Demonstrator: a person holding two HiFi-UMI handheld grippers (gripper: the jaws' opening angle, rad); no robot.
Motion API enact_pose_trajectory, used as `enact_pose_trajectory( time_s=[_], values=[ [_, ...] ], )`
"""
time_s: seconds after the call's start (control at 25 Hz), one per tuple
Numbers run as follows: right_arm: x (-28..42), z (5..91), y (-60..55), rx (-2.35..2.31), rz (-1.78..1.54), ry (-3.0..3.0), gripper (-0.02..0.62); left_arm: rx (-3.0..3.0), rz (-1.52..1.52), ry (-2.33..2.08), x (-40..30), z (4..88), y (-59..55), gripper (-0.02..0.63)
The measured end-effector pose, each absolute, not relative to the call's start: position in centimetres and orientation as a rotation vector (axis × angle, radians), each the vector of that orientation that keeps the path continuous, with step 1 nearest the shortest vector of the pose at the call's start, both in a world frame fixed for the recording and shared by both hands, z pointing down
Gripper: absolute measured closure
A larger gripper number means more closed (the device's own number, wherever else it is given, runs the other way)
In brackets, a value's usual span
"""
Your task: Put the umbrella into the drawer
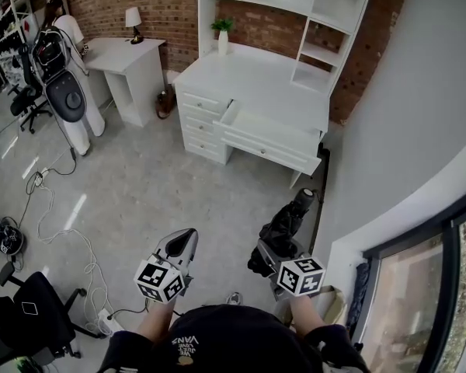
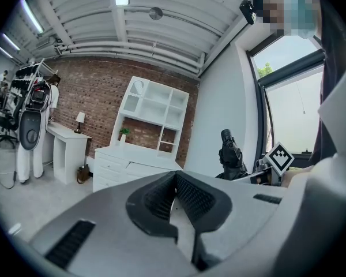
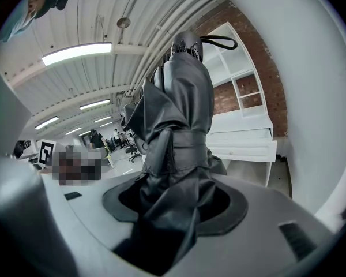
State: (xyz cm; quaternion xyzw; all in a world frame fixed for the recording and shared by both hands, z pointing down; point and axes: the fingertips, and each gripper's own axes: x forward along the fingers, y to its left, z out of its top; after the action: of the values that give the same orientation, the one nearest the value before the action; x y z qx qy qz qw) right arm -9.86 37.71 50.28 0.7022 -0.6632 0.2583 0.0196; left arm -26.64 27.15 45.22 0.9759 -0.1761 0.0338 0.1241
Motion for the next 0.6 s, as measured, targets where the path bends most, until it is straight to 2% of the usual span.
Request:
enact_pose_trajectory(
  time_s=[0.6],
  values=[
    [-3.3, 51.8, 34.5, 2.096, 0.859, -2.091, 0.36, 2.809, 0.123, -0.561, -19.1, 47.1, 24.6, 0.598]
  ],
)
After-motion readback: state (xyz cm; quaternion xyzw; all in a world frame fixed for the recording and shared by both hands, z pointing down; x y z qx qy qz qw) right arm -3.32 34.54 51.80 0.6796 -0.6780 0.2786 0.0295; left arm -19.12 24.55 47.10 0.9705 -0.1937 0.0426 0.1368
